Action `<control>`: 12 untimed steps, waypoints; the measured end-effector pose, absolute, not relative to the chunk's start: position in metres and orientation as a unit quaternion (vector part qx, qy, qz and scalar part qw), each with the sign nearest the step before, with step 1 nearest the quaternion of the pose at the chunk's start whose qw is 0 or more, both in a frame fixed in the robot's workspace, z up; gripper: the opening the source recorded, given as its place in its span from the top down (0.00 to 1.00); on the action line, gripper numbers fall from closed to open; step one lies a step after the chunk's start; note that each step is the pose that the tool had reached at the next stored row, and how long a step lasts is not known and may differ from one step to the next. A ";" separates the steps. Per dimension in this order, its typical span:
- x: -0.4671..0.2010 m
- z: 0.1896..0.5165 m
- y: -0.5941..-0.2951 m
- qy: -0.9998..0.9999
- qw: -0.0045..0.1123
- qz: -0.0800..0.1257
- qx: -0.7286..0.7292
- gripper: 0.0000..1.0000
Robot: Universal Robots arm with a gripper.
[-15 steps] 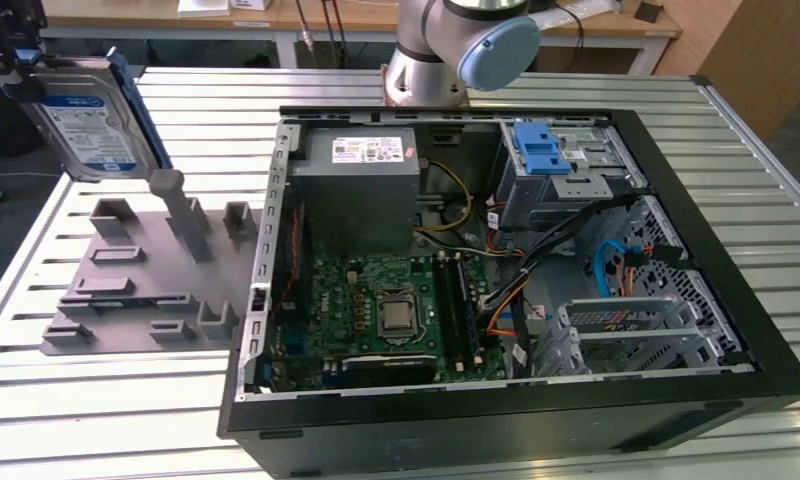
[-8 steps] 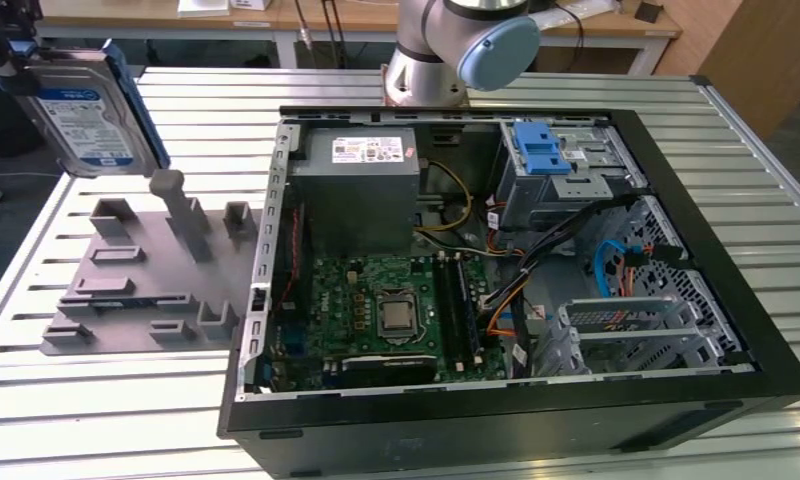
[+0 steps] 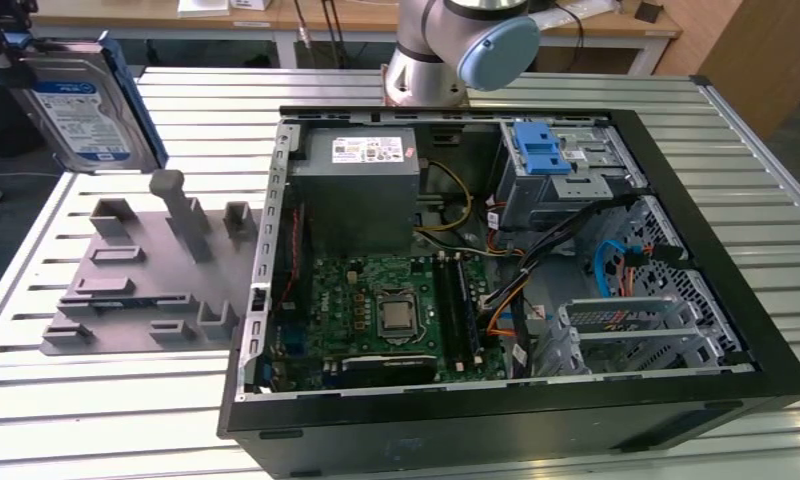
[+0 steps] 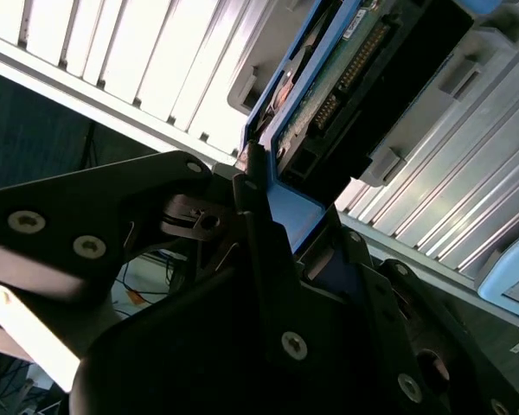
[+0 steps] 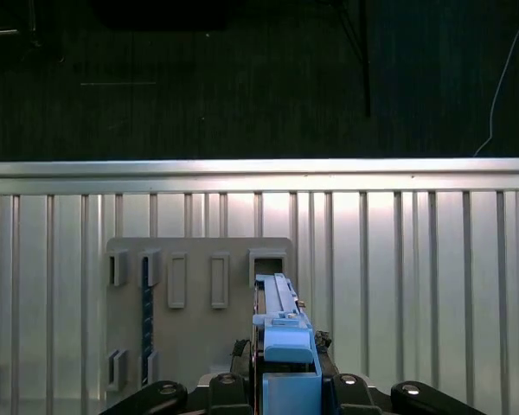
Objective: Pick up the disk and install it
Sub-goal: 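Pick up the disk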
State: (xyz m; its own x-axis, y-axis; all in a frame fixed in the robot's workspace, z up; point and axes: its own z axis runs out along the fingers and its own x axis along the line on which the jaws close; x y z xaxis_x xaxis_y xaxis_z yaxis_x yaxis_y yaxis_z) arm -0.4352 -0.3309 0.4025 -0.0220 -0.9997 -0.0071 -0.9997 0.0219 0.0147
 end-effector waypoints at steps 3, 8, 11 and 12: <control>-0.435 0.405 -0.331 -0.715 0.003 -0.008 0.699 0.64; -0.435 0.410 -0.331 -0.715 0.003 -0.008 0.699 0.64; -0.435 0.413 -0.331 -0.715 0.003 -0.008 0.699 0.64; -0.435 0.414 -0.331 -0.715 0.003 -0.008 0.699 0.64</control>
